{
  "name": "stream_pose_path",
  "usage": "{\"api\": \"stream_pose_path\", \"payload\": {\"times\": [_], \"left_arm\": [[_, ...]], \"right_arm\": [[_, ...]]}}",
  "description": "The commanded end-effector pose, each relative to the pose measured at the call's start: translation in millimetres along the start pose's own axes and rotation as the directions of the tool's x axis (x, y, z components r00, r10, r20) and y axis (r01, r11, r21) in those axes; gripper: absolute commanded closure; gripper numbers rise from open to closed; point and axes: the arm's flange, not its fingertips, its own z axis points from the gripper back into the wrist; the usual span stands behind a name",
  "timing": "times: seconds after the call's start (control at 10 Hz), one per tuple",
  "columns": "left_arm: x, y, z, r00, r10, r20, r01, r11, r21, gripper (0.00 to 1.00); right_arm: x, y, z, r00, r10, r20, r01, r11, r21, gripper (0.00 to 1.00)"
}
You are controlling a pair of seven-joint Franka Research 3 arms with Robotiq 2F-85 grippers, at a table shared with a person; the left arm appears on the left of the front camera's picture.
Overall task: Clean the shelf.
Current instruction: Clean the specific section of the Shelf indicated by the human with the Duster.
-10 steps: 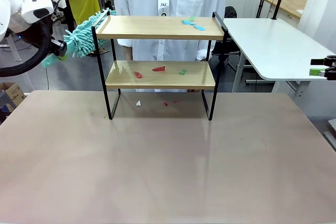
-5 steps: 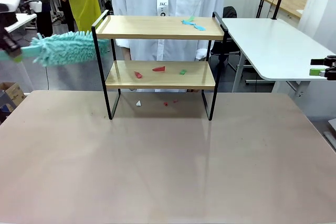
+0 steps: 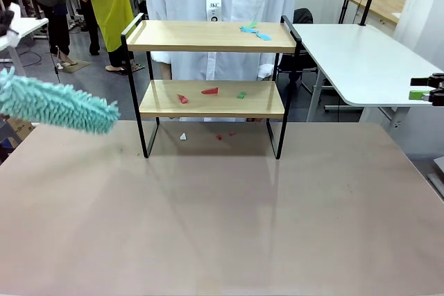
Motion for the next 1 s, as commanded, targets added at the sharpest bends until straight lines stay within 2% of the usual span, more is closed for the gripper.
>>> {"api": "stream_pose_path", "payload": {"times": [0.0, 0.2, 0.3, 0.5, 0.9], "left_arm": [[-5, -14, 10, 0.971, -0.240, 0.007, 0.240, 0.970, -0.047, 0.87], [5, -40, 11, 0.921, -0.379, 0.090, 0.389, 0.912, -0.134, 0.87], [8, -53, 10, 0.902, -0.413, 0.121, 0.429, 0.887, -0.170, 0.87], [11, -66, 5, 0.886, -0.438, 0.152, 0.461, 0.865, -0.198, 0.87], [20, -64, 8, 0.893, -0.429, 0.134, 0.448, 0.875, -0.185, 0.87]], "right_arm": [[3, 1, -1, 1.000, 0.007, -0.002, -0.007, 1.000, 0.002, 0.00], [3, 1, -1, 1.000, 0.007, -0.002, -0.007, 1.000, 0.002, 0.00], [3, 1, -1, 1.000, 0.007, -0.002, -0.007, 1.000, 0.002, 0.00], [3, 1, -1, 1.000, 0.007, -0.002, -0.007, 1.000, 0.002, 0.00], [3, 1, -1, 1.000, 0.007, -0.002, -0.007, 1.000, 0.002, 0.00]]}}
